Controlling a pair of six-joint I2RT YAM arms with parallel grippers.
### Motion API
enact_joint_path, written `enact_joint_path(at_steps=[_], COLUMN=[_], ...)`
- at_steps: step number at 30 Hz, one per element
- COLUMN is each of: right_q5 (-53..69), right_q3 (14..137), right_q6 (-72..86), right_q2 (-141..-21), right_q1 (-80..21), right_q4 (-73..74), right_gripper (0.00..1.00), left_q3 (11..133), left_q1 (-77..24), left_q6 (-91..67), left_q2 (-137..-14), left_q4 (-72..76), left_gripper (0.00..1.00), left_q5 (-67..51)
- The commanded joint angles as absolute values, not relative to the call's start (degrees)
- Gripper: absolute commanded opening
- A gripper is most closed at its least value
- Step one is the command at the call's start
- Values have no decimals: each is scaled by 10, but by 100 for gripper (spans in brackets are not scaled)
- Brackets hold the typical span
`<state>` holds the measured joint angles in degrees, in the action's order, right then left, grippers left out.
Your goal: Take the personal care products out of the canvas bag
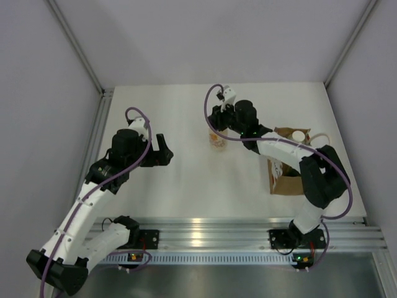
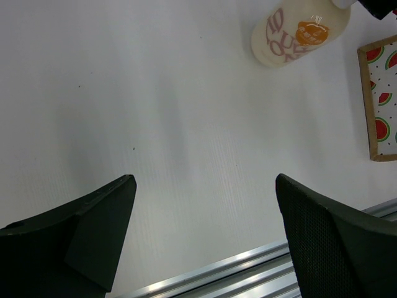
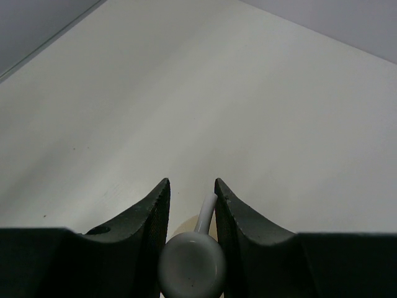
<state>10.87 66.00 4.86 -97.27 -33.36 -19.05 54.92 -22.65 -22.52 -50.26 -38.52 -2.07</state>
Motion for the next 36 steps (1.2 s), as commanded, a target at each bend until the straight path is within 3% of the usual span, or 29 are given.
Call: enact_joint_path(at_steps=[1,6,8,12,13,14,19,23,26,31,36], right_q5=[122,137,137,130,128,122,80,-39,-225,-228,-383], right_q3=[670,666,662,654,653,653,655,669,658,619,613], right_q6=[34,26,23,23,23,21,15,58,147,113,118], right_q2=[-962,-969,-967,-955,-953,-946,-915,-845,-780,-675,-585], right_q1=[-343,-342,-342,-342,-342,-342,-341,-339,-337,-326,-320], right_q4=[-328,-304,-296,-289,-284,-280,-244,-157,-57,40,196], right_gripper=[0,5,30,63,91,96,99,100,99,99,99], left_q3=[548,548,548,548,548,548,548,550,553,589,595], left_q1=[-227,-228,-227,-227,-228,-227,-227,-227,-228,-229,-273], left_q6=[-221,-221,-221,-220,-221,-220,-220,-235,-260,-298,-359], left_q2=[-492,-495,-495,-494,-494,-494,-492,-485,-477,-498,-529], left_q4=[-353,-352,-353,-353,-353,-353,-353,-354,-353,-343,-279], left_gripper=[98,98,98,98,98,98,98,98,98,98,98], left_q5=[-21,-27,-27,-27,-27,-27,-25,-9,-23,-75,-78])
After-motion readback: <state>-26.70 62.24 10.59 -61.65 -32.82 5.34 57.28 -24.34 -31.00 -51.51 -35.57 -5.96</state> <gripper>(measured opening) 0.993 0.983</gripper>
